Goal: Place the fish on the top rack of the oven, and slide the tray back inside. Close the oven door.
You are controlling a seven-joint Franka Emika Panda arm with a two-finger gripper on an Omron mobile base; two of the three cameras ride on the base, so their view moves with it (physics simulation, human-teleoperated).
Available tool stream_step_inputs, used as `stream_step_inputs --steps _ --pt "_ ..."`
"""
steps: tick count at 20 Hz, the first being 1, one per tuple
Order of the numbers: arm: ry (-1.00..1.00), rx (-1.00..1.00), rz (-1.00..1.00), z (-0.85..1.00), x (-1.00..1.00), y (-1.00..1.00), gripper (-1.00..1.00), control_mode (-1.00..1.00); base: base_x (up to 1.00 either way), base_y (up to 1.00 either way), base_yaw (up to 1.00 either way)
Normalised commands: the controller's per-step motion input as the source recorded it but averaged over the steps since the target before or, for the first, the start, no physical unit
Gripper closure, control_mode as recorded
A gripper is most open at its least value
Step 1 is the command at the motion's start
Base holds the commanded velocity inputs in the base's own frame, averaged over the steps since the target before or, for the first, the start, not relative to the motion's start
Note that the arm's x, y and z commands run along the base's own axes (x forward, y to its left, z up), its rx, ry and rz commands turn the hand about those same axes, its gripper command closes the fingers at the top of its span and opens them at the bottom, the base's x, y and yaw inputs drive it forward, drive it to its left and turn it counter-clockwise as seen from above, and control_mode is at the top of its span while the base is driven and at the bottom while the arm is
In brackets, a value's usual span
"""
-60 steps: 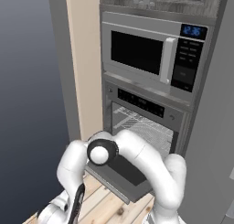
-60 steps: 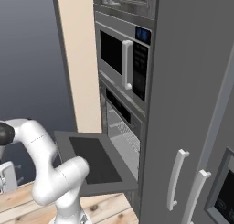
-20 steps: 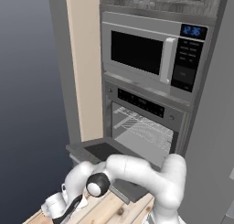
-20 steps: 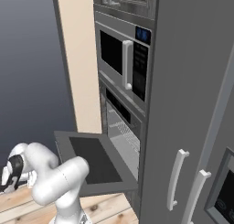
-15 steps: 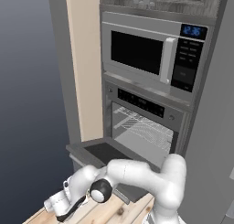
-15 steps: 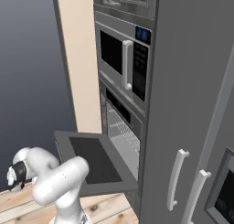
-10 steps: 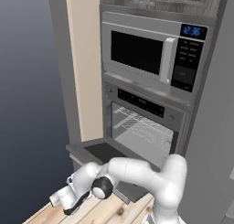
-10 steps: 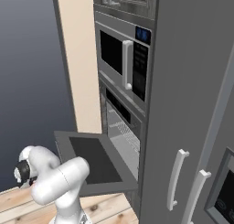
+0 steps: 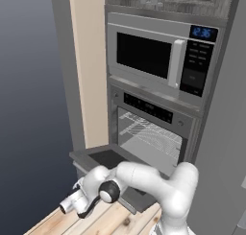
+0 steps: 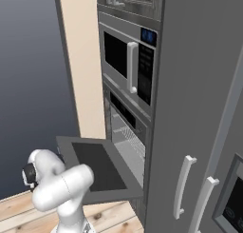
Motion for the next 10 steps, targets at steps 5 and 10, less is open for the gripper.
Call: stream_step_inputs --steps 5,10 --pt "-0.01 -0.17 0.00 -1.00 0.28 0.03 -1.00 -1.00 0.00 0.00 0.00" --pt "-0.09 -0.17 0.00 -1.00 0.12 0.08 -1.00 -1.00 0.00 0.00 0.00"
